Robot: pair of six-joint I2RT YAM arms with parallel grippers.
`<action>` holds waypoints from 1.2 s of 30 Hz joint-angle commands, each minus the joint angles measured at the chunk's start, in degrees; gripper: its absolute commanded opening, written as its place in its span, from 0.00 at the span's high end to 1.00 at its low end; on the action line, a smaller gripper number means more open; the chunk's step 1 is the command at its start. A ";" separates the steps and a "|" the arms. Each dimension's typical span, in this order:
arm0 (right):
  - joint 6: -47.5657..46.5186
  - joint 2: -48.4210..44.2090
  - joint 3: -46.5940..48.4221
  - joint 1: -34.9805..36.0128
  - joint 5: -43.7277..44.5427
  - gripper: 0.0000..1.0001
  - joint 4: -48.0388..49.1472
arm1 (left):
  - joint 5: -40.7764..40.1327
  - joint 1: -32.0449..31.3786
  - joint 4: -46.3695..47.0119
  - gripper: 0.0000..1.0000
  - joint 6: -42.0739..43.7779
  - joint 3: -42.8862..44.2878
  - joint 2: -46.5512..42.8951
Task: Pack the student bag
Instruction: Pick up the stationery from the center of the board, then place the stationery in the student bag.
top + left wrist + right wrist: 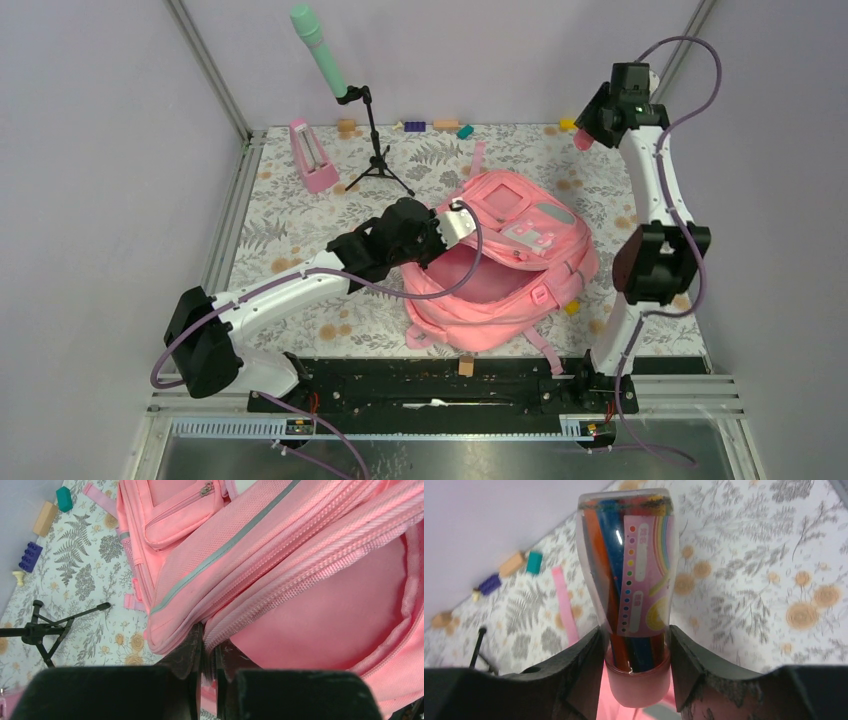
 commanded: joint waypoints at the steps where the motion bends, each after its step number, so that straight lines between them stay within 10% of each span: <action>1: -1.99 -15.14 -13.06 0.46 -10.86 1.00 1.47 | -2.52 0.29 1.95 1.00 -6.23 2.33 -2.52; 10: -1.71 -48.50 -46.66 0.46 -23.94 1.00 -6.46 | -1.15 0.26 1.78 1.00 -11.16 3.24 -1.02; 17: -1.63 -66.06 -54.96 0.53 -38.73 1.00 -22.07 | -1.49 0.36 -2.33 1.00 -15.41 6.89 0.91; 27: -3.11 -75.51 -54.60 2.27 -49.15 1.00 -39.72 | 0.19 0.31 -3.36 1.00 -18.32 8.07 1.16; 36: -0.41 -78.36 -63.03 4.57 -52.92 1.00 -34.97 | 0.82 0.22 -2.69 1.00 -17.94 7.57 -0.09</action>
